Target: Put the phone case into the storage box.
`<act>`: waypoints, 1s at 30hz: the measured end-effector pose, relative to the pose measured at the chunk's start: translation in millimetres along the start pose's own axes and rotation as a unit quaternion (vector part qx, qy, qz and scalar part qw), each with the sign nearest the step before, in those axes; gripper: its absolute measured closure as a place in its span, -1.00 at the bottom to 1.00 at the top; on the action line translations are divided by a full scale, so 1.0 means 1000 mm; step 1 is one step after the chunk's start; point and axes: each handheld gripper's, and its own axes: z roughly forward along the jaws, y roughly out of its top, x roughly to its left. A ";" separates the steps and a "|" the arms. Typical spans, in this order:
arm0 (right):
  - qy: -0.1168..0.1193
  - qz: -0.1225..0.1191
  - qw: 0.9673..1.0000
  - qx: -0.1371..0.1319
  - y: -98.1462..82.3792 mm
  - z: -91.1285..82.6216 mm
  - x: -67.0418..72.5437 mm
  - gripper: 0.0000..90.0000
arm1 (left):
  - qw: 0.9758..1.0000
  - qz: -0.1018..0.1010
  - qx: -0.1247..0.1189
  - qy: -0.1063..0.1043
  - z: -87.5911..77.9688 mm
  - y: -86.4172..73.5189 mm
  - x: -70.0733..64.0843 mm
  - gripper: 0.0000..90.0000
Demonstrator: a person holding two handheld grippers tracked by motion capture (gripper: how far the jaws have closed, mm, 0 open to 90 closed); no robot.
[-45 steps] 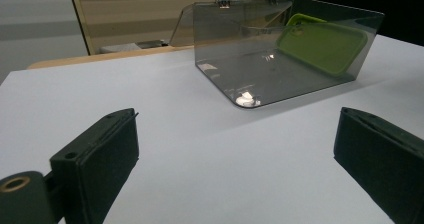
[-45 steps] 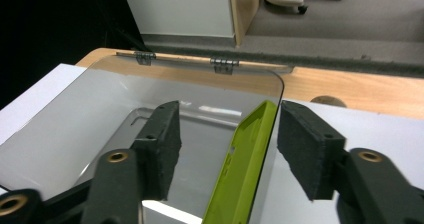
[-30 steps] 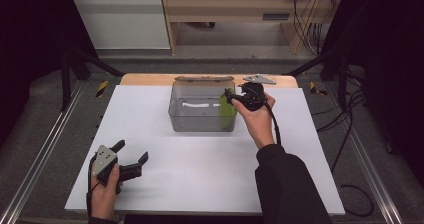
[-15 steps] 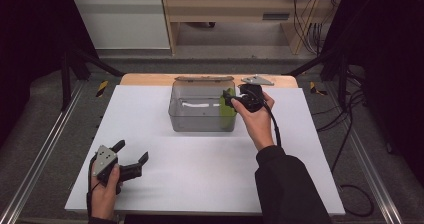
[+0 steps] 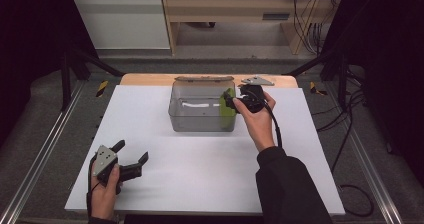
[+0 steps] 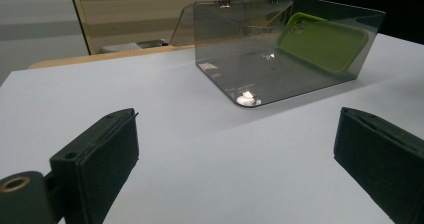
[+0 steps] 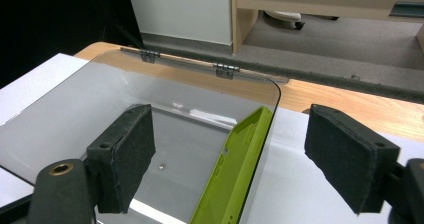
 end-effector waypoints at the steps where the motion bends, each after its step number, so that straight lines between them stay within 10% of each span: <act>1: 0.001 -0.001 1.000 0.000 0.000 0.000 0.000 -0.57 | 1.000 0.000 0.000 0.000 0.000 0.000 0.000 -0.91; 30: 0.034 0.010 0.999 -0.027 -0.005 -0.026 -0.012 -0.70 | 1.000 -0.002 0.000 0.001 0.000 0.000 -0.001 -0.91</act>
